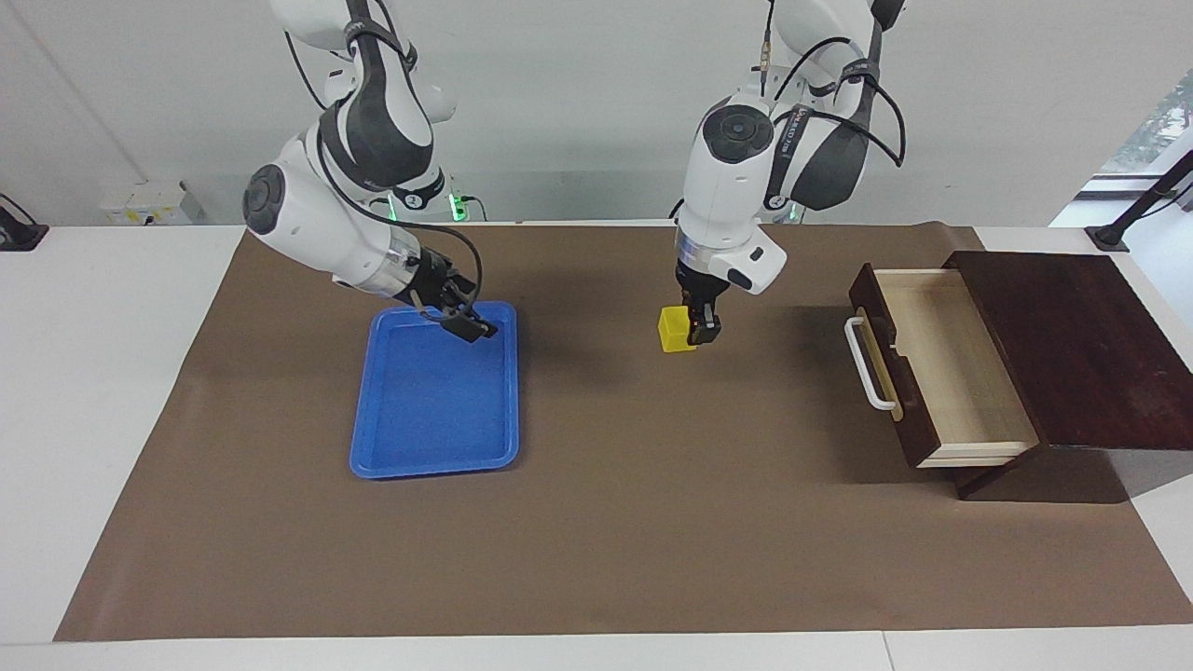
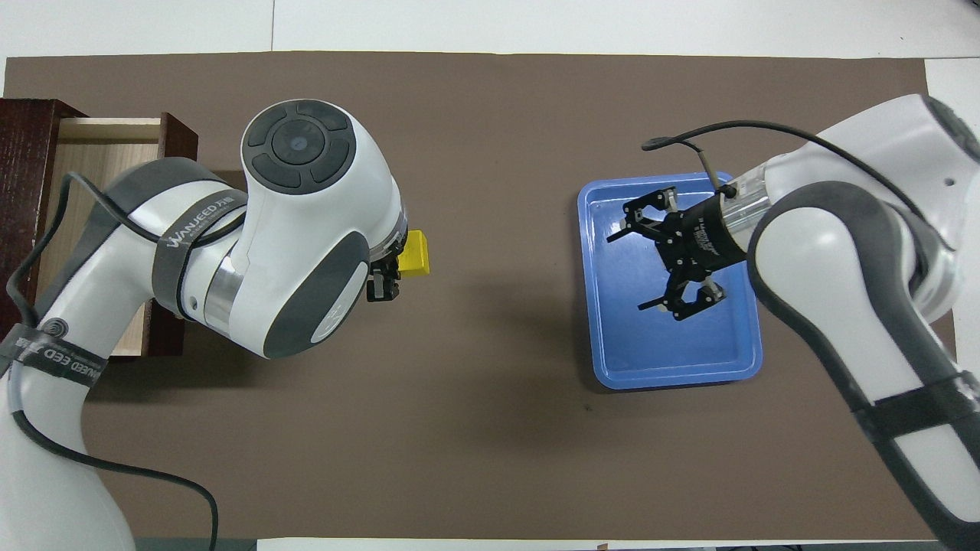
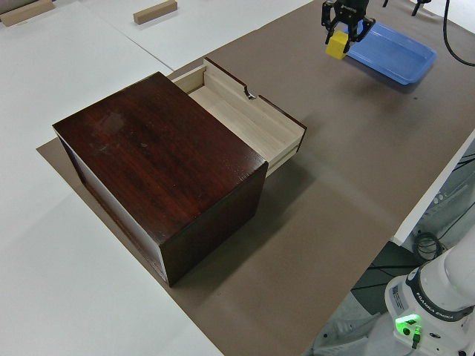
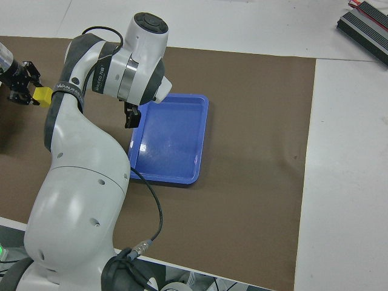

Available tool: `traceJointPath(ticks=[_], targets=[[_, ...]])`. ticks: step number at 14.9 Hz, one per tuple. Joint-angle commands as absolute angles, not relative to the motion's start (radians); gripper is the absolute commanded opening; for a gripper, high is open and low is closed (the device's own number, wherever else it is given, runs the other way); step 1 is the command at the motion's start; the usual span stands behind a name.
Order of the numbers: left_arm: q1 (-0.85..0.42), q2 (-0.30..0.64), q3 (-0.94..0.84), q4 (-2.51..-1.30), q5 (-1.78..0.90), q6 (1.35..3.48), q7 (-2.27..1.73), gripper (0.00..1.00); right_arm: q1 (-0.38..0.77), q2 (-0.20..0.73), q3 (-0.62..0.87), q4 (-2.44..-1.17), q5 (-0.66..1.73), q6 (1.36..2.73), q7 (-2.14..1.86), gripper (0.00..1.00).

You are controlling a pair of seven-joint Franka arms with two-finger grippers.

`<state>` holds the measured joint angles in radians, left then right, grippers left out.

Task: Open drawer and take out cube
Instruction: 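Carry the cube toward the right gripper while the right gripper approaches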

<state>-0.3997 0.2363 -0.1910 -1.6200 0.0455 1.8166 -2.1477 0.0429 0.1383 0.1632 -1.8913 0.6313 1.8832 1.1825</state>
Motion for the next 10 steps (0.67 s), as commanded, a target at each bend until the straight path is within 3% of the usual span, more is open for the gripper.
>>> traceJointPath(ticks=[1, 6, 10], targets=[[-0.416, 0.222, -0.173, -1.644, 0.046, 1.841, -2.164, 0.00, 0.096, 0.155, 0.164, -1.953, 0.750, 1.989, 1.265, 1.00], [-0.416, 0.221, -0.175, -1.646, 0.058, 1.838, -2.164, 0.00, 0.267, 0.296, 0.163, -1.895, 0.870, 2.161, 1.356, 1.00], [-0.414, 0.222, -0.175, -1.646, 0.058, 1.842, -2.164, 0.00, 0.311, 0.374, 0.164, -1.793, 0.911, 2.192, 1.439, 1.00]])
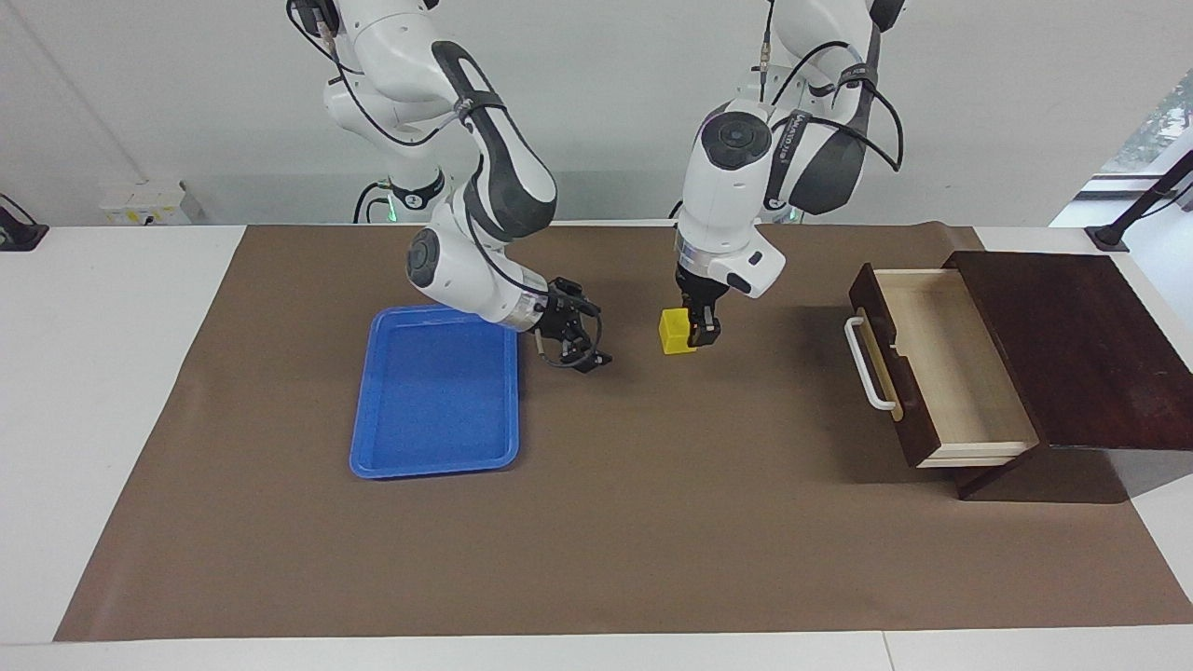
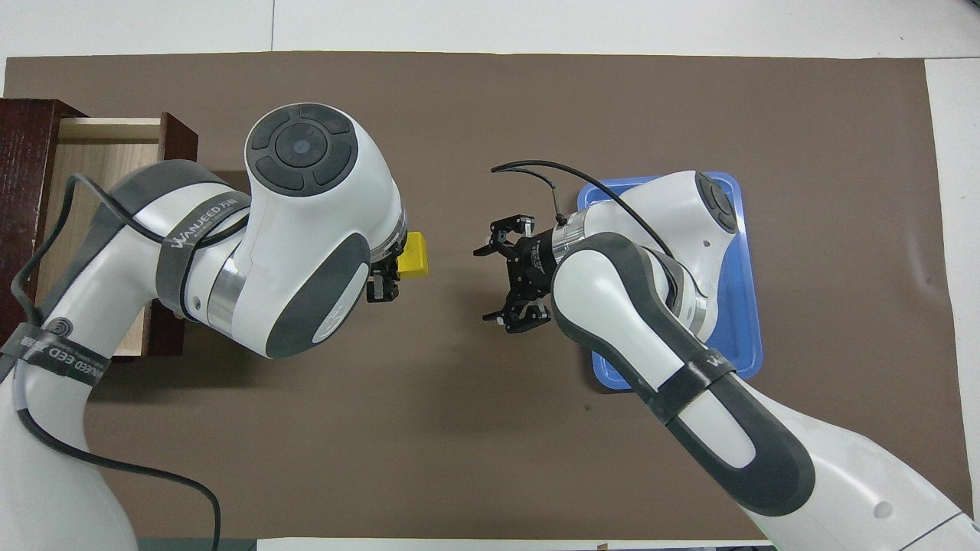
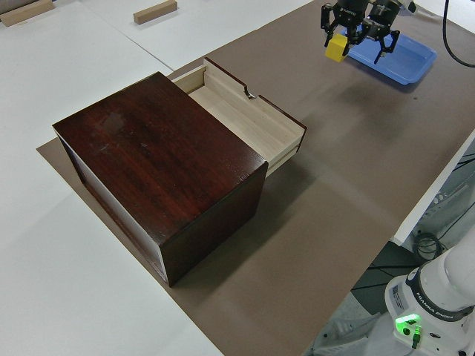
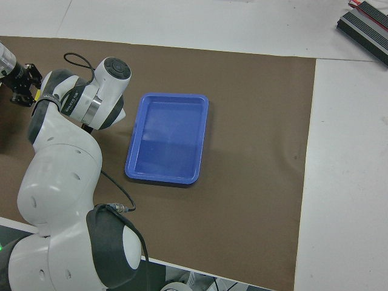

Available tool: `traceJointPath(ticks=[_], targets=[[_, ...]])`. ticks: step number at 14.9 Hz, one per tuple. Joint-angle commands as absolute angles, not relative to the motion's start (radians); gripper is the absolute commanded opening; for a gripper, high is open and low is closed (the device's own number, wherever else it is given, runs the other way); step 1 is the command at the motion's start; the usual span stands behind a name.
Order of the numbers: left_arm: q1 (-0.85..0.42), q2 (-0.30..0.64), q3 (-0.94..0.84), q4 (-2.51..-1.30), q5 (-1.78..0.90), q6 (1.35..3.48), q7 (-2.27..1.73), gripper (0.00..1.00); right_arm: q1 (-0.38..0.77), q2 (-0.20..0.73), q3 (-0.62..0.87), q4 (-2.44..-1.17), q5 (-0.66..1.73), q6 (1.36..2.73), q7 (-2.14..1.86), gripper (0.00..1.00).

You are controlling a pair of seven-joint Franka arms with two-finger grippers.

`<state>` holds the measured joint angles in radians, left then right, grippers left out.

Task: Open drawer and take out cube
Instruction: 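Carry the cube toward the right gripper while the right gripper approaches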

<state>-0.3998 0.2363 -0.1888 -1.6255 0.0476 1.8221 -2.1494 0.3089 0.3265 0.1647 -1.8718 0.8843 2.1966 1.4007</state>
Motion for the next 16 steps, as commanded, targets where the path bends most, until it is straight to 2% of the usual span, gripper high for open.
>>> traceJointPath(ticks=[1, 3, 10, 16], targets=[[-0.414, 0.222, -0.175, -1.646, 0.058, 1.842, -2.164, 0.00, 0.314, 0.386, 0.164, -1.775, 0.911, 2.194, 1.450, 1.00], [-0.414, 0.222, -0.175, -1.646, 0.058, 1.841, -2.164, 0.00, 0.359, 0.399, 0.164, -1.750, 0.908, 2.192, 1.457, 1.00], [-0.416, 0.221, -0.176, -1.646, 0.058, 1.841, -2.163, 0.00, 0.356, 0.426, 0.164, -1.645, 0.891, 2.128, 1.497, 1.00], [-0.414, 0.222, -0.175, -1.646, 0.058, 1.841, -2.163, 0.00, 0.364, 0.419, 0.164, -1.631, 0.891, 2.123, 1.532, 1.00]])
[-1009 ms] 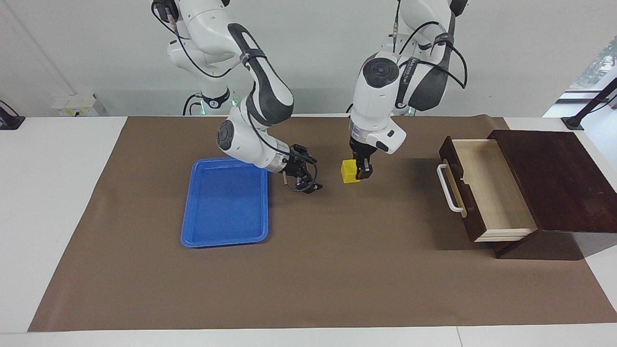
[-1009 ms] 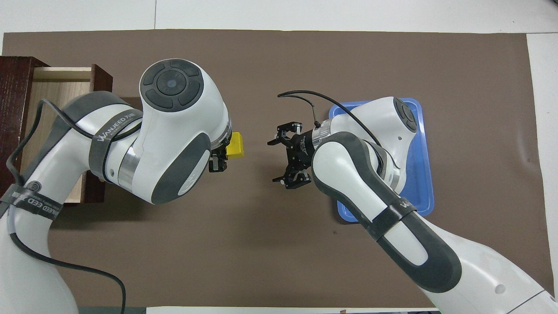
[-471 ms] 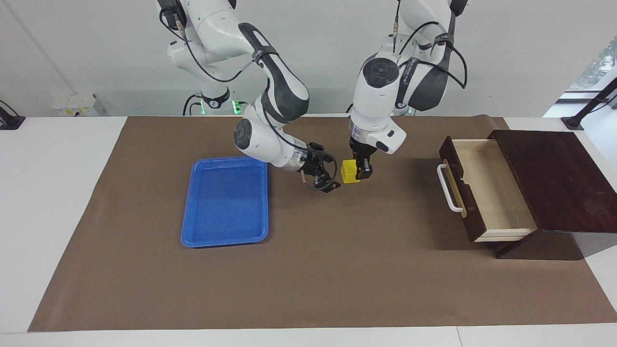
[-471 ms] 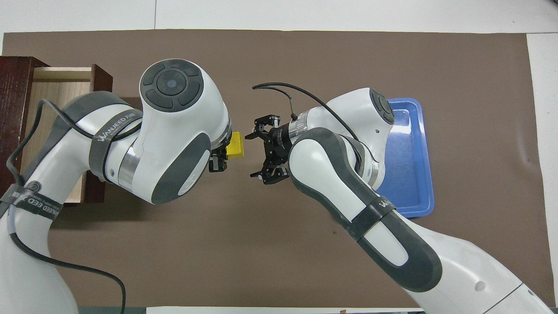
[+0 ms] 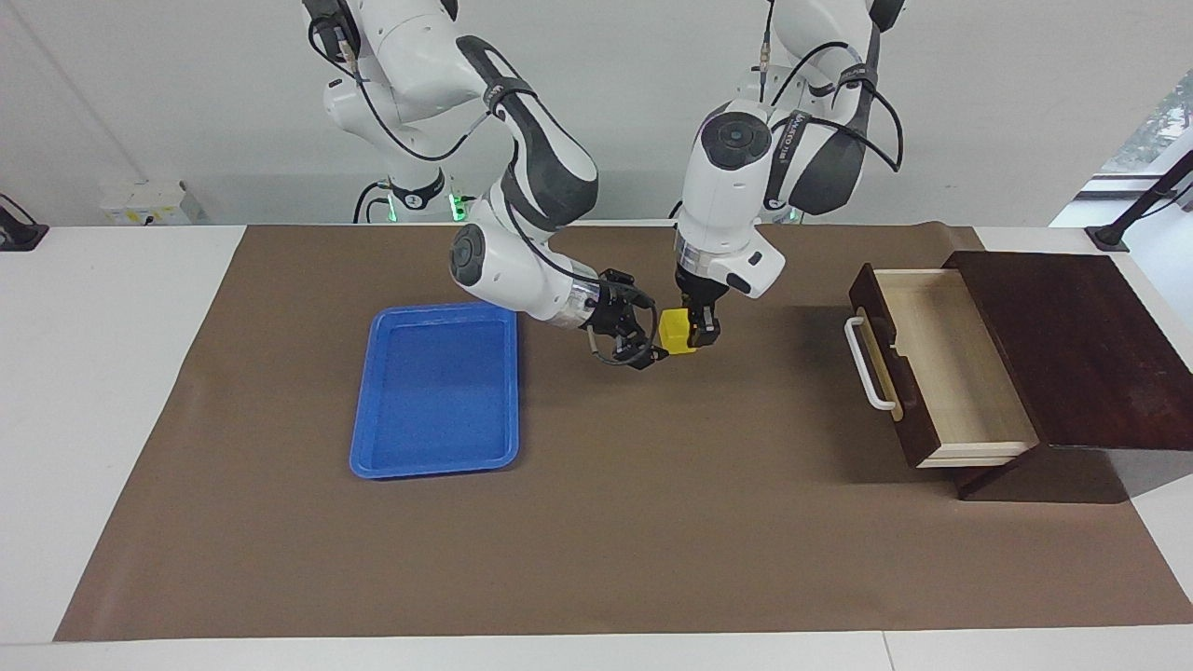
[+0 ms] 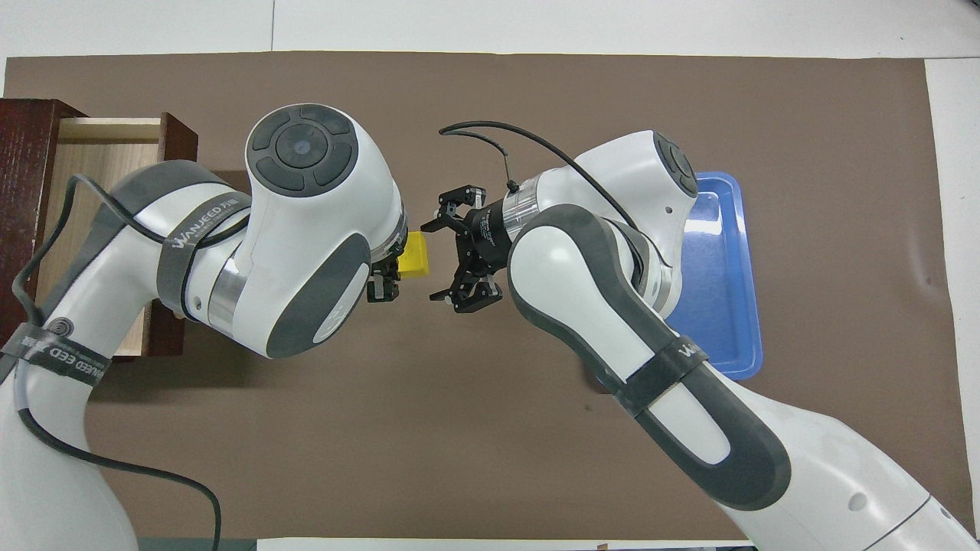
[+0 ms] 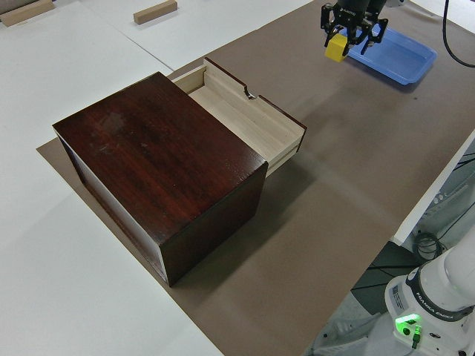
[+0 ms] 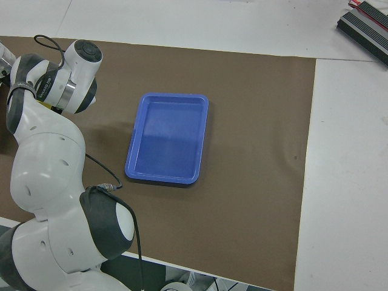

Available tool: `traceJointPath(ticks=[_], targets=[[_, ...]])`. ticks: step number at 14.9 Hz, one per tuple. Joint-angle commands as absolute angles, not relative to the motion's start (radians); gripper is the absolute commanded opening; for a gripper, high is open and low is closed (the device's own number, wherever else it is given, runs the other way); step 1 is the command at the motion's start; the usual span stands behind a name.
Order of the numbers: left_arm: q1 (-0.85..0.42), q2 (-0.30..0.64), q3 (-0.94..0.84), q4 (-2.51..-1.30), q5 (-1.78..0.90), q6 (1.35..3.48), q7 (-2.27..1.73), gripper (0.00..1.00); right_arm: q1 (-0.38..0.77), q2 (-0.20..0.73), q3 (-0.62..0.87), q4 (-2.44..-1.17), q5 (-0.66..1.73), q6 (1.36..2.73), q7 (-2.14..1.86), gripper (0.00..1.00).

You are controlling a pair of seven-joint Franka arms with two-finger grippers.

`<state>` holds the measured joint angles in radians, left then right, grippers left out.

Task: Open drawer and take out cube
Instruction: 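Carry the cube toward the right gripper while the right gripper approaches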

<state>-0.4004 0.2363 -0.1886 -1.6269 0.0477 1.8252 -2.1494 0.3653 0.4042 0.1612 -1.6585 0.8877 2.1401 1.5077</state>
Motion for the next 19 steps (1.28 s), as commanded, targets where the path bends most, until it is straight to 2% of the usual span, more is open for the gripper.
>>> traceJointPath(ticks=[1, 19], targets=[[-0.414, 0.222, -0.176, -1.646, 0.058, 1.841, -2.163, 0.00, 0.365, 0.417, 0.164, -1.632, 0.891, 2.123, 1.532, 1.00], [-0.416, 0.219, -0.176, -1.652, 0.058, 1.838, -2.163, 0.00, 0.431, 0.411, 0.164, -1.643, 0.877, 2.146, 1.532, 1.00]])
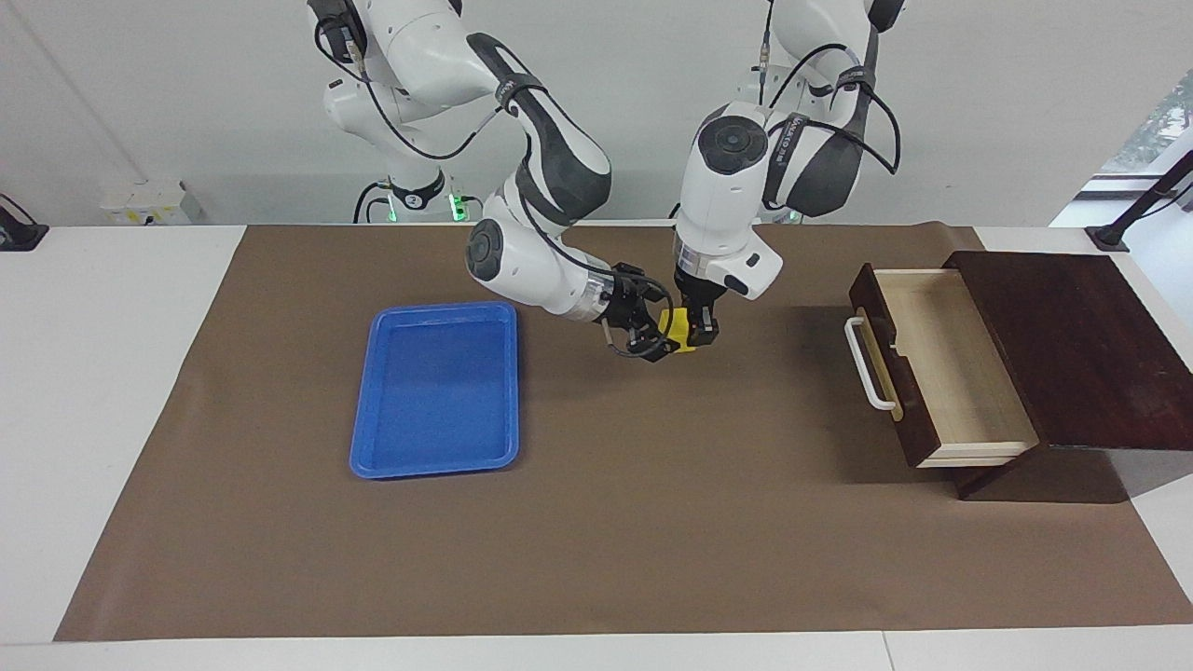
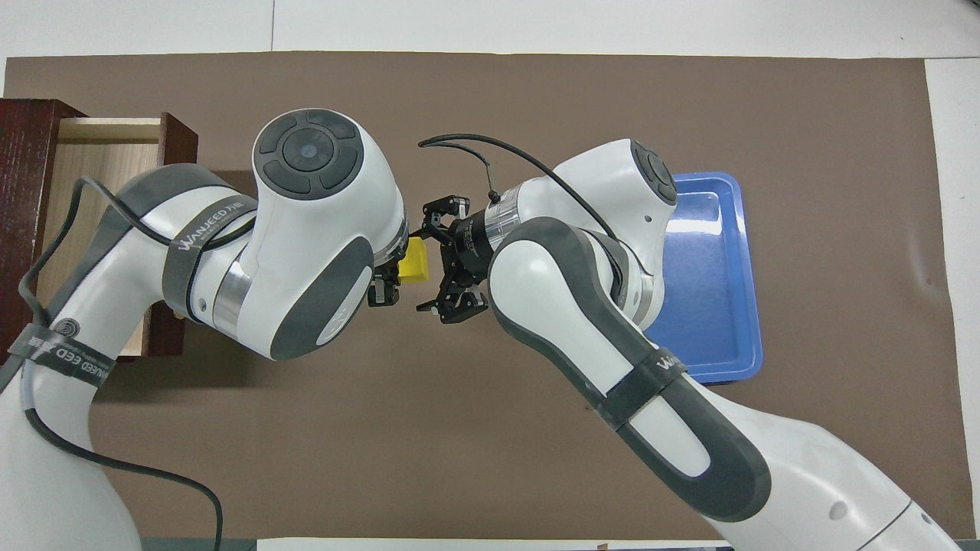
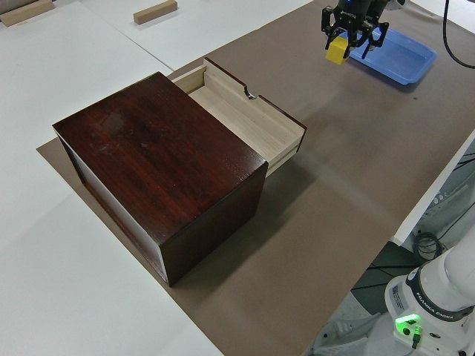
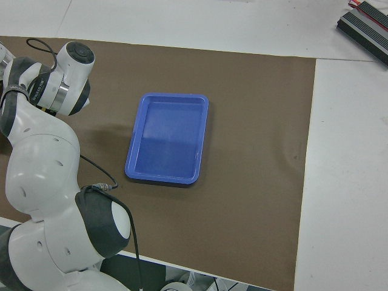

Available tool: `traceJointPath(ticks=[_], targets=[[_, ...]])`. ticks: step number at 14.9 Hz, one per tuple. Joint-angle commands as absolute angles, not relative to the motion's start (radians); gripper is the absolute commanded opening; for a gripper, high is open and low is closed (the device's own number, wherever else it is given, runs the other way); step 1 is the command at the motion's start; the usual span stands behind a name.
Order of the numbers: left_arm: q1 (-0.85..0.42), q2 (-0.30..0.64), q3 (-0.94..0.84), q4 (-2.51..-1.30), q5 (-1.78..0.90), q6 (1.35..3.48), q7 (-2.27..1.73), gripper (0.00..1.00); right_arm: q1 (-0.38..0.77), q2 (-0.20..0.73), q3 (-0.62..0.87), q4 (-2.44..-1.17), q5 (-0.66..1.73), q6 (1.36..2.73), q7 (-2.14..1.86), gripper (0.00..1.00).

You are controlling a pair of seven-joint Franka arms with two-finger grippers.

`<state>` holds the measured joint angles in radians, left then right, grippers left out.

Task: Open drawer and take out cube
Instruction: 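Carry the cube toward the right gripper while the right gripper approaches, then close the right gripper on the yellow cube held by the left gripper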

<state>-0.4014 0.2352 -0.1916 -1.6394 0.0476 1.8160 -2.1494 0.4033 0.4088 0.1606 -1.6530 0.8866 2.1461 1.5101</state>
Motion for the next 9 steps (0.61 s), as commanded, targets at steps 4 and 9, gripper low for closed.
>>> traceJointPath(ticks=[4, 9], targets=[[-0.417, 0.219, -0.176, -1.647, 0.058, 1.829, -2.163, 0.00, 0.423, 0.411, 0.164, -1.654, 0.882, 2.218, 1.557, 1.00], [-0.420, 0.219, -0.176, -1.651, 0.058, 1.829, -2.163, 0.00, 0.426, 0.405, 0.164, -1.677, 0.884, 2.218, 1.560, 0.77]])
